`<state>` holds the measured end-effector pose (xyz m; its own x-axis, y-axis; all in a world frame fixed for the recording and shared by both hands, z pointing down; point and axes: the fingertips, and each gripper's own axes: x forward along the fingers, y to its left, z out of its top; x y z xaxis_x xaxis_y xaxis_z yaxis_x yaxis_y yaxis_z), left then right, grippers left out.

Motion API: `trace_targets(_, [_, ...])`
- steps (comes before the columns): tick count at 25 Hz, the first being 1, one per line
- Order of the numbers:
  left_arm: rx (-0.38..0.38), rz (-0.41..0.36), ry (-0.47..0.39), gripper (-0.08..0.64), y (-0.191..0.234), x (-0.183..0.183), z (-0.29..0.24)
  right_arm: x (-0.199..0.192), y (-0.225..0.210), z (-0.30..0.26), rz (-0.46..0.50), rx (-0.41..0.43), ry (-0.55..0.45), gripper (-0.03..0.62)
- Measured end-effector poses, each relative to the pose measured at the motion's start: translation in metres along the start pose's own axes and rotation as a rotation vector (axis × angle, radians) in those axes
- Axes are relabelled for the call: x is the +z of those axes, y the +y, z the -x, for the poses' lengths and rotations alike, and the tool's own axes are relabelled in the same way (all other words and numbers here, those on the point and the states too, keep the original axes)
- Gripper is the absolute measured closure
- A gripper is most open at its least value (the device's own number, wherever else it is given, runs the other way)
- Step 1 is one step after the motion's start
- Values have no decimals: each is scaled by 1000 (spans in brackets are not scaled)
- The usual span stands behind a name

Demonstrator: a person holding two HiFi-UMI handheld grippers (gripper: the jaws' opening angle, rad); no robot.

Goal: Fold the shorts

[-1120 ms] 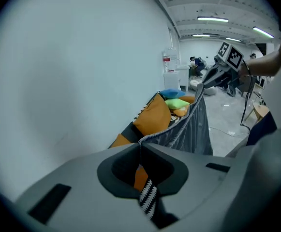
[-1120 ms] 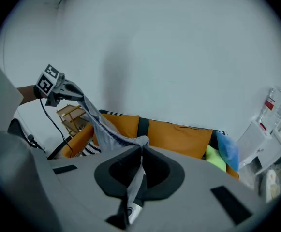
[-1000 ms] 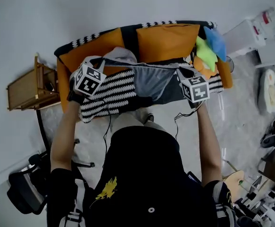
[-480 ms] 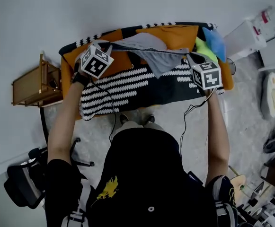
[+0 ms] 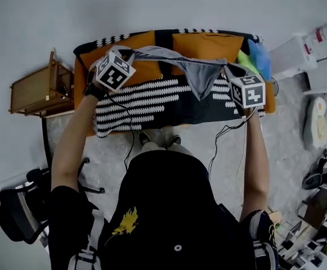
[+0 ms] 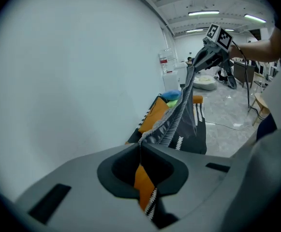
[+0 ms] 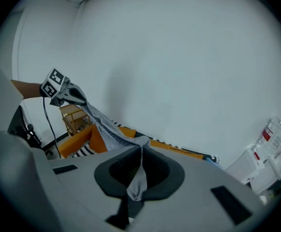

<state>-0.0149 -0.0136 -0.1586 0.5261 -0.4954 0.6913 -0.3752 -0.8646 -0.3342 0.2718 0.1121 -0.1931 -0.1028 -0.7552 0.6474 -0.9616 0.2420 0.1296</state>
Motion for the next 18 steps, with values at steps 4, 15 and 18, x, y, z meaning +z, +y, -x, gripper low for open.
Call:
trace_targets(4, [34,88,-66,537,15,-29,1,1,19,-32,-8,16,-1,565])
trace_targets(15, [77,231,-66,537,17,-99,-48,-8,35,-114,72,7,52,565])
trace_targets(18, [98,263,-53,537,13,-111,-63,-10,37,-129,88,5,40,565])
